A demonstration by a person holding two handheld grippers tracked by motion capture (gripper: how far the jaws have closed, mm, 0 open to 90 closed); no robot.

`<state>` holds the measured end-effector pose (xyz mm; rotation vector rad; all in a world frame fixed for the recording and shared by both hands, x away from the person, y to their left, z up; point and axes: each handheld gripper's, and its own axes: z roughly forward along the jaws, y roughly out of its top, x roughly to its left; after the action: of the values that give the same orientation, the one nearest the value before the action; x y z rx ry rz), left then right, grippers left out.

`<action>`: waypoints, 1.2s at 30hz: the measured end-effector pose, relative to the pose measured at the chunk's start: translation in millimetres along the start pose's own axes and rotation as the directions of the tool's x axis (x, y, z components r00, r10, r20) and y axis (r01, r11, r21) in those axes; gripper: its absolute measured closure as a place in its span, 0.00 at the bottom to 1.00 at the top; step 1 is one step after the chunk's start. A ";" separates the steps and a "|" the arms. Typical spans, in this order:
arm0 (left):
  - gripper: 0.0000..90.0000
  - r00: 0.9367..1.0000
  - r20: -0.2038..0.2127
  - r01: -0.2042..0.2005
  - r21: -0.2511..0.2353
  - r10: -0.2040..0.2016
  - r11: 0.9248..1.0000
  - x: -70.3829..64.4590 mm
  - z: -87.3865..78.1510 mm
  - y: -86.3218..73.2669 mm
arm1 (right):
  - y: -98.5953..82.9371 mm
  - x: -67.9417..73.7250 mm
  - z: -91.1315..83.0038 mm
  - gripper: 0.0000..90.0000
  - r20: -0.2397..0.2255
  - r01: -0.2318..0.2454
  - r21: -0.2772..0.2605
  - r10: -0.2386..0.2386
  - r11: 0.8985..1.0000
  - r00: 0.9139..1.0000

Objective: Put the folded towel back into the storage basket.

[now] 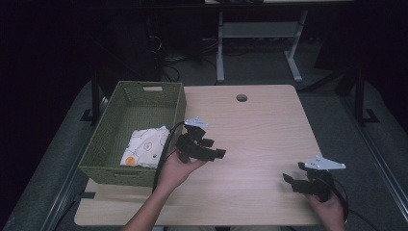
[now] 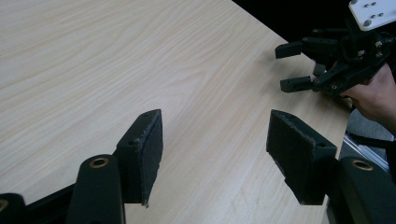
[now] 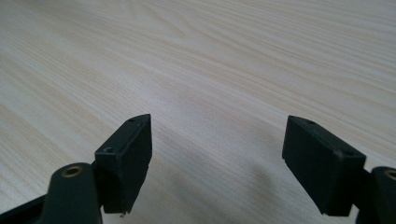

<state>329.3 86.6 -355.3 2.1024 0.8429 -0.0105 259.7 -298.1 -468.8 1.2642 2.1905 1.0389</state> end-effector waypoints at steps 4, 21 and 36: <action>0.41 1.000 0.003 0.002 0.002 -0.002 1.000 -0.8 2.6 -0.8 | 0.1 0.3 -0.1 0.26 0.000 -0.001 0.000 0.001 1.000 1.000; 0.40 1.000 0.013 0.023 0.006 -0.023 1.000 -6.5 26.3 -10.2 | 0.3 0.8 -0.1 0.26 0.001 0.004 0.001 -0.004 1.000 1.000; 0.40 0.999 0.044 0.029 0.016 -0.029 0.999 -16.8 53.0 -16.5 | 0.0 0.4 -1.4 0.26 0.001 0.000 -0.005 0.000 1.000 1.000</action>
<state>321.7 45.9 -396.0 2.0964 0.8491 -0.0789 258.6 -298.4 -467.9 1.2623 2.1860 1.0424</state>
